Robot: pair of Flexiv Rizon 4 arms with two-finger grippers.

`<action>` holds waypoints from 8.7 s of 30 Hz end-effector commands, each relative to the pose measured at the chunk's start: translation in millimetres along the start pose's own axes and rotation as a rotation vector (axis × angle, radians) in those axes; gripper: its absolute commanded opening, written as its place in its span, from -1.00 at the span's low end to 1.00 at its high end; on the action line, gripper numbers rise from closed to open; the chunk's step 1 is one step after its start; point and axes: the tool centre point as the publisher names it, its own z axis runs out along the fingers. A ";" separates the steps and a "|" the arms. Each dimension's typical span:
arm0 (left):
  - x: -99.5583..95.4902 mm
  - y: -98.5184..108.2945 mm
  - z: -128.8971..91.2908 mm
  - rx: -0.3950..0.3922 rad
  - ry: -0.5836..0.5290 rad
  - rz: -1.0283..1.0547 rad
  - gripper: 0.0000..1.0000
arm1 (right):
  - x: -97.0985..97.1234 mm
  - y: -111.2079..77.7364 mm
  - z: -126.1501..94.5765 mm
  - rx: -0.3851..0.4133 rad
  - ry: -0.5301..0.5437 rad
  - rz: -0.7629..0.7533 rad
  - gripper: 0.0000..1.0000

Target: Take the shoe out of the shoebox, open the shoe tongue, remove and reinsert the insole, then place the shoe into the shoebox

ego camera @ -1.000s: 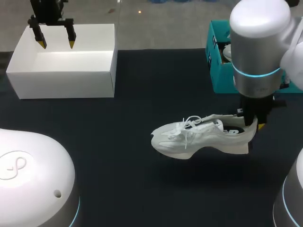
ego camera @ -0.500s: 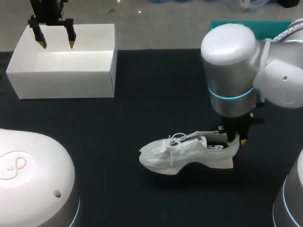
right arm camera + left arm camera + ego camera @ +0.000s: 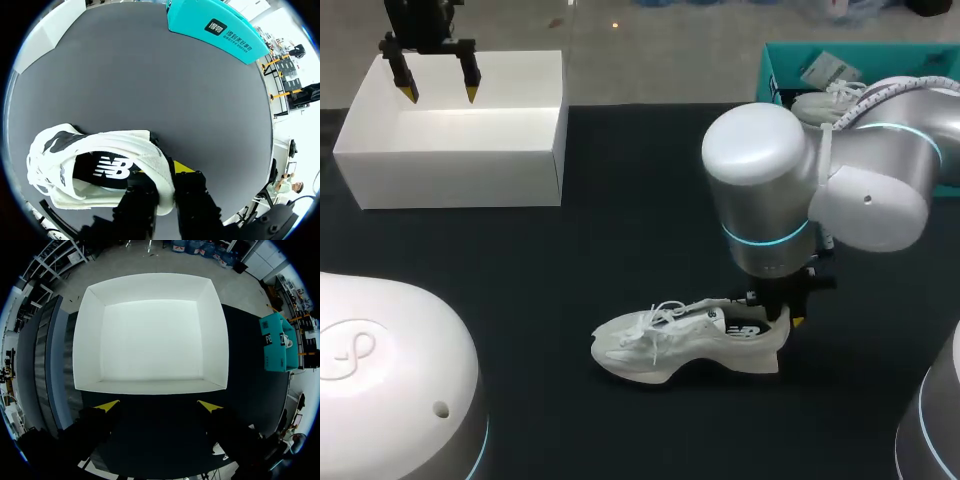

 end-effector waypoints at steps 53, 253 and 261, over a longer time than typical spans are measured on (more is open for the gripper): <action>0.0 0.0 0.0 0.000 0.000 0.000 1.00 | -58.9 -30.8 -112.0 -0.246 0.782 -1.124 1.00; 319.4 214.1 71.3 0.021 -0.027 0.068 1.00 | 70.4 3.9 57.2 -0.904 0.961 -1.289 -1.00; 322.6 220.0 67.2 0.042 -0.042 0.057 1.00 | 70.4 3.9 57.2 -0.904 0.961 -1.289 -1.00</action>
